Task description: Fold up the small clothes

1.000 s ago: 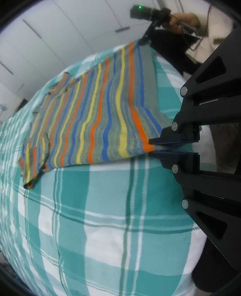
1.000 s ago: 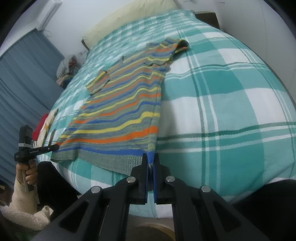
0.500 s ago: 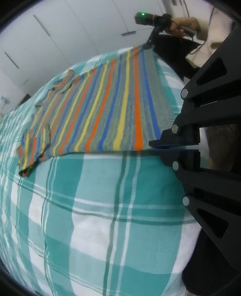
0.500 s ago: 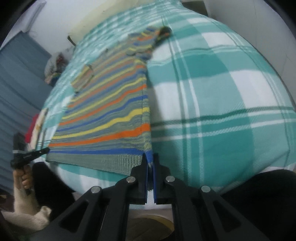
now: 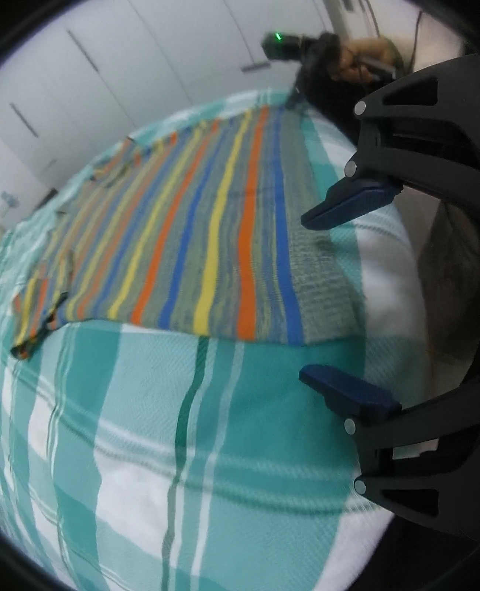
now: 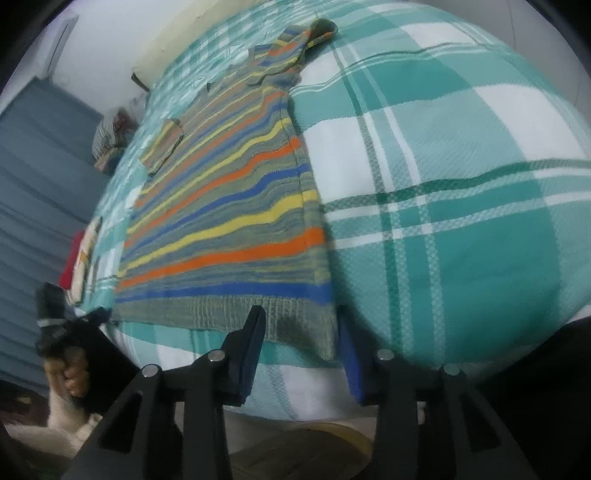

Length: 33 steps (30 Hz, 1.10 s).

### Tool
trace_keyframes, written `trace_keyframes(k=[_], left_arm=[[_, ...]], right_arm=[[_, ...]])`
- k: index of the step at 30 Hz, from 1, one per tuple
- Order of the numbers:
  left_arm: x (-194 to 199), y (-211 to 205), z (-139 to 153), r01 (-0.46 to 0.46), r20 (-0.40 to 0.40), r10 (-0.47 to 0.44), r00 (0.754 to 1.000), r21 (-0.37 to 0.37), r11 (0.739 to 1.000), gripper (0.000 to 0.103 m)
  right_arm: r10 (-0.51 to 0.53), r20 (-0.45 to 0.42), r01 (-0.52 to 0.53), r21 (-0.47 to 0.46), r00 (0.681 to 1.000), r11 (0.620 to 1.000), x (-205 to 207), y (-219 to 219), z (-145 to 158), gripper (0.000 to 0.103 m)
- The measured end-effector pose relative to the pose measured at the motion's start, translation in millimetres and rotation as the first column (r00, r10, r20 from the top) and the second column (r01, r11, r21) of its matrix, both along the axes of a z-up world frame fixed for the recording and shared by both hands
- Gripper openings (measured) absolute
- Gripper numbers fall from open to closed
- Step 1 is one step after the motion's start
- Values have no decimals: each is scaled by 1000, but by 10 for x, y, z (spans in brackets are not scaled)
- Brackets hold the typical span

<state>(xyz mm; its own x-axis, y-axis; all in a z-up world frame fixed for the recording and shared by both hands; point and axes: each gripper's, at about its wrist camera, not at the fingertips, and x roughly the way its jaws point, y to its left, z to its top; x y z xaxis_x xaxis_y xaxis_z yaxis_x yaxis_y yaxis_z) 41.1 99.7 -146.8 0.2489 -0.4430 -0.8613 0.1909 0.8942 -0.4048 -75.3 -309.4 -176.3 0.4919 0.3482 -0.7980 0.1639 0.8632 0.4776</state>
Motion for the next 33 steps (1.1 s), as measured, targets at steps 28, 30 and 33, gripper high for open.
trace_keyframes(k=[28, 30, 33], left_arm=[[-194, 167, 959, -171, 383, 33, 923, 331, 928, 83], [39, 40, 1096, -210, 451, 83, 889, 240, 948, 89], [317, -187, 1008, -232, 496, 142, 856, 124, 965, 91]], right_arm=[[109, 28, -78, -523, 994, 848, 195, -23, 959, 47], [207, 124, -94, -595, 970, 798, 533, 48, 1224, 47], [405, 161, -225, -624, 900, 749, 1283, 359, 1264, 47]])
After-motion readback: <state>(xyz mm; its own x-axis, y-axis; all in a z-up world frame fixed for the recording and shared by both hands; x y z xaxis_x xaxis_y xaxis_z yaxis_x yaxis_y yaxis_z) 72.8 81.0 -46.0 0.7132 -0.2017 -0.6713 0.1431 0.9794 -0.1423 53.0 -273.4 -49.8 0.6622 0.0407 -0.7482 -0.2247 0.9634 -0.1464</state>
